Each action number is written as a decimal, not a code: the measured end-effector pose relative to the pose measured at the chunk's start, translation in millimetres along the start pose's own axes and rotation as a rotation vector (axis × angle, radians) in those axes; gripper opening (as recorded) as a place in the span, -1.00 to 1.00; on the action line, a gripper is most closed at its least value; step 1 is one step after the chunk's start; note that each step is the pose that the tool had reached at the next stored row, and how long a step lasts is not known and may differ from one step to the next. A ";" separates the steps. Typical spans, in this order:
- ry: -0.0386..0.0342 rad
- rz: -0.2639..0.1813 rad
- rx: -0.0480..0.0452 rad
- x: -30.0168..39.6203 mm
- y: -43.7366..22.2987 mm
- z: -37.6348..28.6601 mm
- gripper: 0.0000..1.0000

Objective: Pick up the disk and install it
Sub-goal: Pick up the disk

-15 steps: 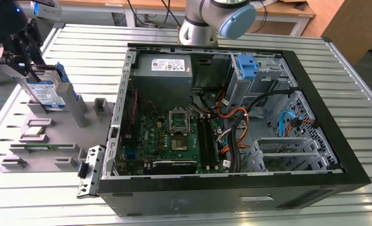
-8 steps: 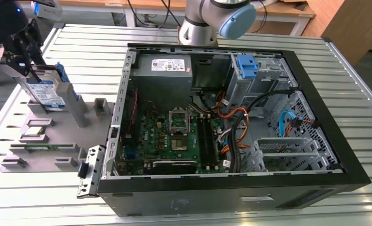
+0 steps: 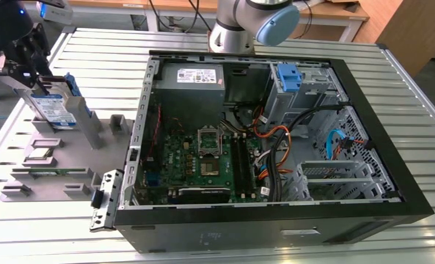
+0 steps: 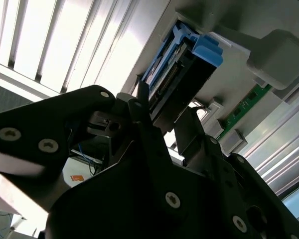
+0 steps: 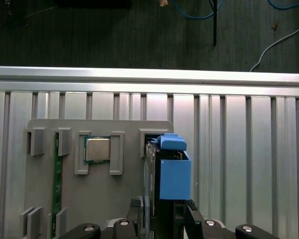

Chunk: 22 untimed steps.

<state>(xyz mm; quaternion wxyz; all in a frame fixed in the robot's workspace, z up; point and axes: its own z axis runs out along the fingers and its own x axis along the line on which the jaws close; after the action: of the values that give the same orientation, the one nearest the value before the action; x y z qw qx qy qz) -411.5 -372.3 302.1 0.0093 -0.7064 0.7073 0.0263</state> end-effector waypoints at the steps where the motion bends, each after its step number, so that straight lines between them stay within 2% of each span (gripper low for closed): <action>1: 0.0000 0.000 0.0000 0.0 0.0 0.0 -0.11; 9: 0.0000 0.000 0.0000 0.0 -0.2 0.0 -0.11; 10: 0.0000 0.000 0.0000 0.0 -0.2 0.0 -0.14; 11: 0.0001 0.000 -0.0001 0.0 -0.2 0.0 -0.25; 13: 0.0000 0.000 -0.0001 0.0 -0.3 0.0 -0.30; 22: 0.0000 0.000 0.0000 0.0 -0.5 0.0 -0.30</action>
<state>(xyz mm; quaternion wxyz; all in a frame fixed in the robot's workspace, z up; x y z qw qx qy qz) -411.0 -372.3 302.1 0.0093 -0.7064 0.7073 0.0263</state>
